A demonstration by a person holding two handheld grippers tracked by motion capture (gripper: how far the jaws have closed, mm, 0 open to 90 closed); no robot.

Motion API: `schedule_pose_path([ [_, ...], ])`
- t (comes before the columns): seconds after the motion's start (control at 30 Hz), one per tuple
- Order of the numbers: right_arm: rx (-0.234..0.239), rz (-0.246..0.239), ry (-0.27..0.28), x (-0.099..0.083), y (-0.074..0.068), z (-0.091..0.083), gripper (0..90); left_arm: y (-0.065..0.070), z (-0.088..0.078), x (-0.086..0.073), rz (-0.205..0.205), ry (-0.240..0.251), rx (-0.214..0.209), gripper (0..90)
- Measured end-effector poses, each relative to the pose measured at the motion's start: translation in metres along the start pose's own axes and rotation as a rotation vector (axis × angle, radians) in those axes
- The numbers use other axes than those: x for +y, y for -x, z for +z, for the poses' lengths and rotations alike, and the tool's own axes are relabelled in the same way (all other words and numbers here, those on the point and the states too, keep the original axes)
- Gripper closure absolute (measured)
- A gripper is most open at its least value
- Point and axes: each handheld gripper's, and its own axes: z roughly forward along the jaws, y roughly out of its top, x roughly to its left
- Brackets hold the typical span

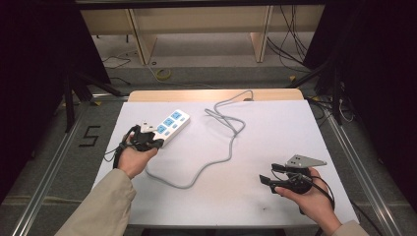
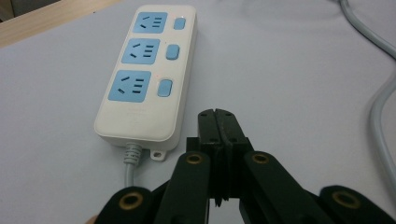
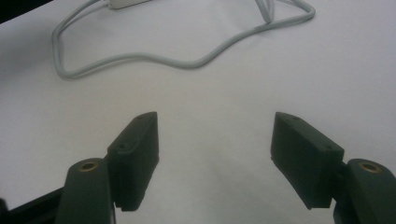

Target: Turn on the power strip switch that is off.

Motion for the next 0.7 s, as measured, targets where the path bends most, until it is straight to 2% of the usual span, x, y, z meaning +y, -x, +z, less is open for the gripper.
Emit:
schedule_pose_path([
  [0.23, 0.001, -0.003, -0.002, 0.000, 0.000, 0.000, 32.9, -0.004, 0.006, 0.003, -0.014, -0.002, 0.010, 89.9],
  [0.5, 0.004, -0.004, -0.004, 0.000, 0.000, 0.001, 32.9, -0.008, 0.012, 0.008, -0.002, 0.005, 0.039, 89.9],
  [0.7, 0.005, -0.005, -0.006, 0.000, 0.000, 0.001, 32.8, -0.011, 0.017, 0.009, -0.002, -0.002, 0.041, 89.9],
])
